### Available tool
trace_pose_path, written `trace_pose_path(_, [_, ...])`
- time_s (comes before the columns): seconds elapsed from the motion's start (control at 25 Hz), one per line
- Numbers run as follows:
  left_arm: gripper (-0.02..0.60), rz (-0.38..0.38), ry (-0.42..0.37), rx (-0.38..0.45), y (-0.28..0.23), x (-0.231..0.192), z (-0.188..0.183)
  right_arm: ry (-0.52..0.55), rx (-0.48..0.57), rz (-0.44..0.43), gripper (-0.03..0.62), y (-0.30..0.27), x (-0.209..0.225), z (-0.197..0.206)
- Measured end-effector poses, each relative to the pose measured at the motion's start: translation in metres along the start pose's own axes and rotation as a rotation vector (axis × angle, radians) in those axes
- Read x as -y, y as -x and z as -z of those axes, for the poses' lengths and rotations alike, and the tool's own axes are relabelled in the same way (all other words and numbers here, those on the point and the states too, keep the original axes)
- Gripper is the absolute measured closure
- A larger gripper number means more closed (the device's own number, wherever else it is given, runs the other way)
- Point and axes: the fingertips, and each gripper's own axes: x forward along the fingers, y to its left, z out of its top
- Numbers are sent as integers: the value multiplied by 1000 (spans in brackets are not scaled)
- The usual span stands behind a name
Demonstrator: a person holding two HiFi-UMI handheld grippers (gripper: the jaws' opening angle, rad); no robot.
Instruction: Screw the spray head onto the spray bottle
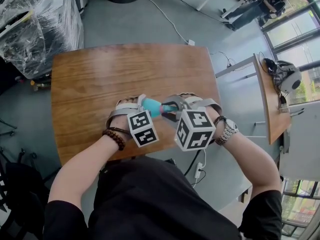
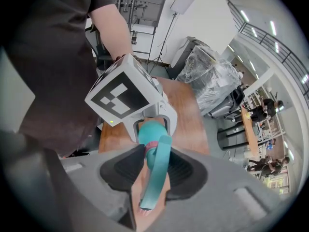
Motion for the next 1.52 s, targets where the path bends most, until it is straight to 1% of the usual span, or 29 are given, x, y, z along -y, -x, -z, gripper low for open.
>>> trace_pose_path(0.16, [163,-23,-7,23,4,-3,1,-21,19,-15,470,2,1,-4])
trace_pose_path(0.4, [169,-28,20,50,8,-4,0,-104,61,-33,470,5,4,-9])
trace_pose_path(0.56, [170,-36,43,99,10,-3,-1,-237,133,-68,470,9,6,-14])
trace_pose_path(0.68, [170,-58,45,111,11,-5,-3,-320,178,-84,470,10,8,-16])
trace_pose_path(0.8, [172,-68,53,105,11,-7,-3,-412,209,-83,470,10,11,-15])
trace_pose_path(0.92, [172,-86,55,90,8,-8,-1,-549,233,-81,470,8,14,-12])
trace_pose_path(1.0, [172,-105,40,60,6,-8,3,-630,224,-78,470,4,14,-7])
trace_pose_path(1.08, [172,-112,30,40,2,-8,5,-680,203,-73,470,0,13,-3])
trace_pose_path(1.16, [172,-100,39,36,0,-6,6,-679,185,-66,470,-2,13,-1])
trace_pose_path(1.24, [172,-84,51,43,-1,-3,4,-645,174,-58,469,-2,12,-1])
trace_pose_path(1.44, [172,-61,70,69,-2,2,0,-606,174,-63,468,1,7,-3])
trace_pose_path(1.52, [170,-59,68,75,-2,4,-3,-579,171,-65,458,3,5,-4])
